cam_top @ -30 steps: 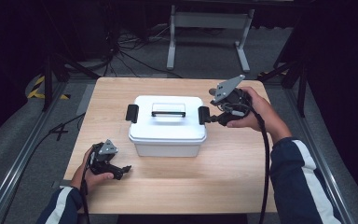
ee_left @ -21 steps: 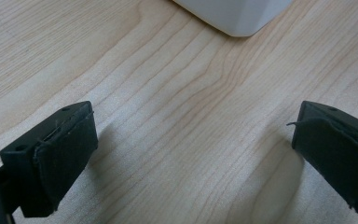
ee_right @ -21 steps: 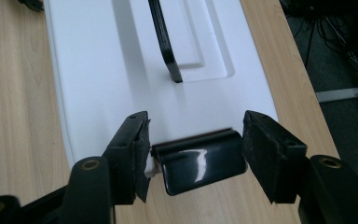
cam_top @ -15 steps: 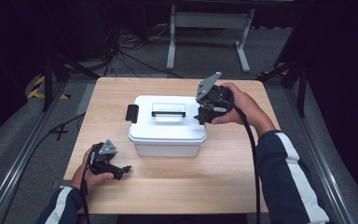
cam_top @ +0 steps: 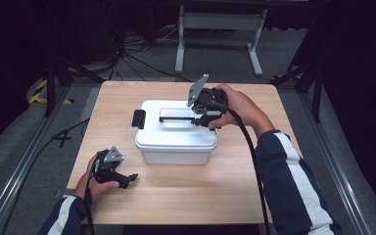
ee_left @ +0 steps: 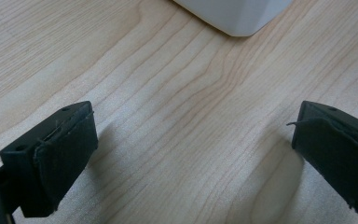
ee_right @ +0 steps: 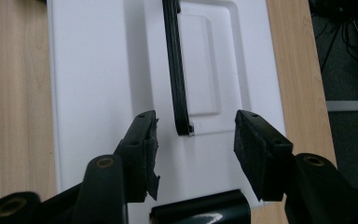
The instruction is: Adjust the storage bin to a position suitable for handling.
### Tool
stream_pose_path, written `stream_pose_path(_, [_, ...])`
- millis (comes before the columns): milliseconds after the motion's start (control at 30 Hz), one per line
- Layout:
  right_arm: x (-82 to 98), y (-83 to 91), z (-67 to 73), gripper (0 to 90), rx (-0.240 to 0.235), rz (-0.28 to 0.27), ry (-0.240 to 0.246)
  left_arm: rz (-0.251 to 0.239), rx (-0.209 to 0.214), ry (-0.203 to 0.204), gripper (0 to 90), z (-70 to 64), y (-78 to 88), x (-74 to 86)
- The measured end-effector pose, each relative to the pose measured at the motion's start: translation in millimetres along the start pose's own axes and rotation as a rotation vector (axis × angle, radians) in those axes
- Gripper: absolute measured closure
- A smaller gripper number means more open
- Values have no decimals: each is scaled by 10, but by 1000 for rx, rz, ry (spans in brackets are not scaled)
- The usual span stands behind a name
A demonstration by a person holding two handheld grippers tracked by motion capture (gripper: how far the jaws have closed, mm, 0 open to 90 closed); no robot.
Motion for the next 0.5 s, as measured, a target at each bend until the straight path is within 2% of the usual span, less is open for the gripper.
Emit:
stream_pose_path(167, [-91,-88,45,548,5,39,38,-3,-1,2,6,-2,-2,-1])
stream_pose_path(500, [-199,-234,88,618,2,79,67,0,1,-3,6,2,0,0])
Point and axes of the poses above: each handheld gripper's, and its own axes: y roughly backward along the jaws, x roughly out of its underside, z roughly to its left, the point moved 7 cm from there along -y, roughly forward along the jaws, and after that the axes turned 13 degrees about -y, right-handed, at the moved point
